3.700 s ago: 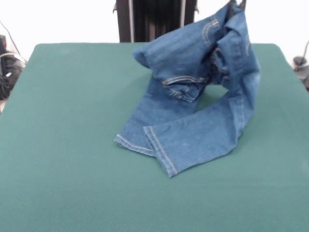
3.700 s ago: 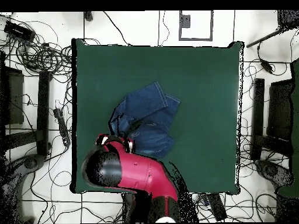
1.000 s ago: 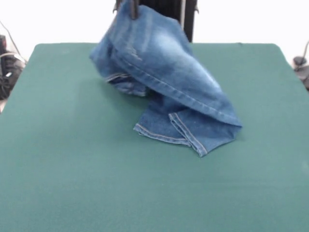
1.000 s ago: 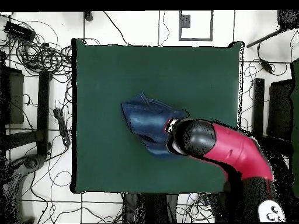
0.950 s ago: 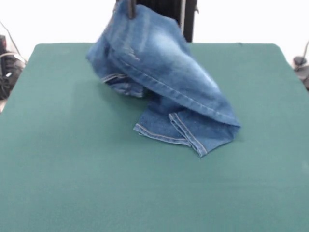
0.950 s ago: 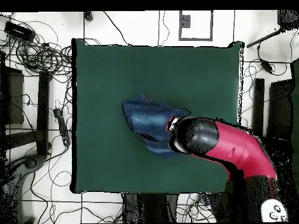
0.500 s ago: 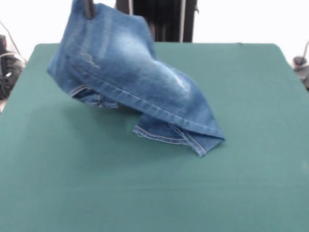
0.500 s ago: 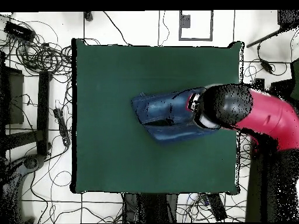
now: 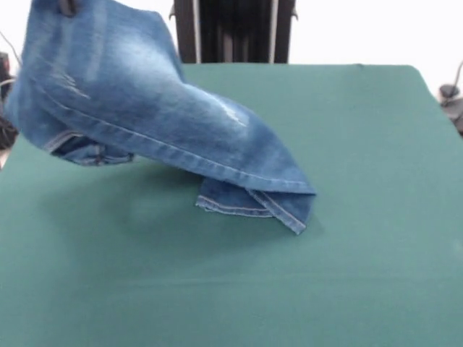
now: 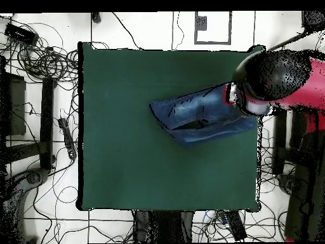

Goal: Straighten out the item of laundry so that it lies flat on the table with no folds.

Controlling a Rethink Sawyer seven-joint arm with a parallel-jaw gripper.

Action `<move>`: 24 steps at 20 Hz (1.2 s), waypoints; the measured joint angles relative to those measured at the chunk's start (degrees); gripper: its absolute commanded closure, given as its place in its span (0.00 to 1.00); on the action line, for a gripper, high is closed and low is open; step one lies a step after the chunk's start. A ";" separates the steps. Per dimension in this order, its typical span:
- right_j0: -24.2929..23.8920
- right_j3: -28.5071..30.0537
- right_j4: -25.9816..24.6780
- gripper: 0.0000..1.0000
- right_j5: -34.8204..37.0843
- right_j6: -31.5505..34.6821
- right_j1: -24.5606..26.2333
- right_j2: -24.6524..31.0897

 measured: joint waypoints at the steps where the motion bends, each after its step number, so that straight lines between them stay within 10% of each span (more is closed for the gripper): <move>1: -0.07 -1.55 -0.65 1.00 1.56 -0.95 0.37 0.51; 24: 0.45 -32.69 -11.34 1.00 17.70 -14.44 8.52 8.48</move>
